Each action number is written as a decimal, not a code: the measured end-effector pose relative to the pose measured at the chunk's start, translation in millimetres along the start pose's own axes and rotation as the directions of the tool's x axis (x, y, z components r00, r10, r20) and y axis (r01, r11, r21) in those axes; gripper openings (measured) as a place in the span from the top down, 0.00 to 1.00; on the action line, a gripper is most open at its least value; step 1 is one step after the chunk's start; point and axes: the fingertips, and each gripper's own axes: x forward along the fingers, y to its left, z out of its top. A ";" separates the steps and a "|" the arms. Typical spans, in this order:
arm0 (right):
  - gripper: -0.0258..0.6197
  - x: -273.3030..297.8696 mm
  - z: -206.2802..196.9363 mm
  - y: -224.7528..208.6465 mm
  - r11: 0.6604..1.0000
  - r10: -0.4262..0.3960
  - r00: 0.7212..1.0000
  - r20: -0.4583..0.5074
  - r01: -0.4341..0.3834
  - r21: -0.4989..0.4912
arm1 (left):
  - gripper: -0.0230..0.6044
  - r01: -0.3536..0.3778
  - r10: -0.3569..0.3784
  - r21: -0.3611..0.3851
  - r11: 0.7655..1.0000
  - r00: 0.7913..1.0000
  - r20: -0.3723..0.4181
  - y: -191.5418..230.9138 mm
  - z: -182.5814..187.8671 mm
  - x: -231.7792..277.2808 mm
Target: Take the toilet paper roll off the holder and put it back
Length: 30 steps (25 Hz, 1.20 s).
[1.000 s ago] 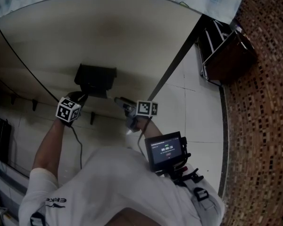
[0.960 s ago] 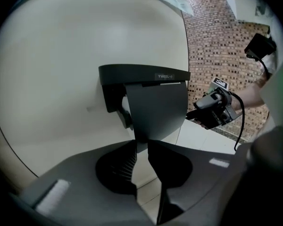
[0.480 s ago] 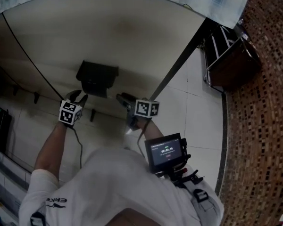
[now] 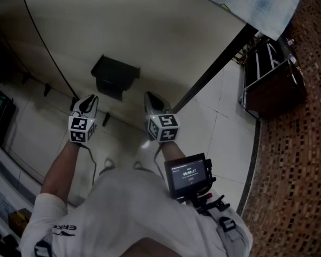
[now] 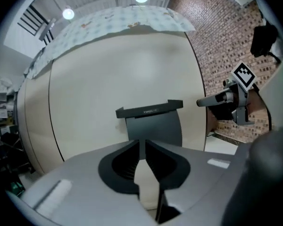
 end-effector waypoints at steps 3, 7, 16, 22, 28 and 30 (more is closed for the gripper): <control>0.94 -9.0 21.0 11.3 0.986 -0.014 0.997 0.082 0.027 -0.164 | 0.96 -0.051 0.053 -0.038 0.998 0.997 0.050 -6.2 12.6 -17.8; 0.94 -19.9 40.1 26.2 0.957 0.009 0.988 0.157 0.037 -0.286 | 0.96 -0.070 0.078 -0.065 0.995 0.989 0.127 -20.9 37.6 -39.6; 0.94 -41.0 56.6 50.4 0.957 0.048 0.979 0.196 0.011 -0.289 | 0.96 -0.074 0.089 -0.070 0.995 0.967 0.240 -35.3 77.9 -81.0; 0.94 -64.1 64.2 82.1 0.955 0.026 0.973 0.227 0.043 -0.294 | 0.96 -0.040 0.057 -0.064 0.997 0.955 0.291 -32.4 85.1 -113.6; 0.94 -96.2 59.3 134.3 0.960 0.004 0.971 0.238 0.063 -0.272 | 0.96 0.009 0.012 -0.066 0.998 0.951 0.309 -28.3 76.1 -161.4; 0.94 -107.8 52.1 148.9 0.957 -0.016 0.973 0.232 0.082 -0.278 | 0.96 0.035 -0.011 -0.071 0.997 0.950 0.311 -28.7 69.7 -174.6</control>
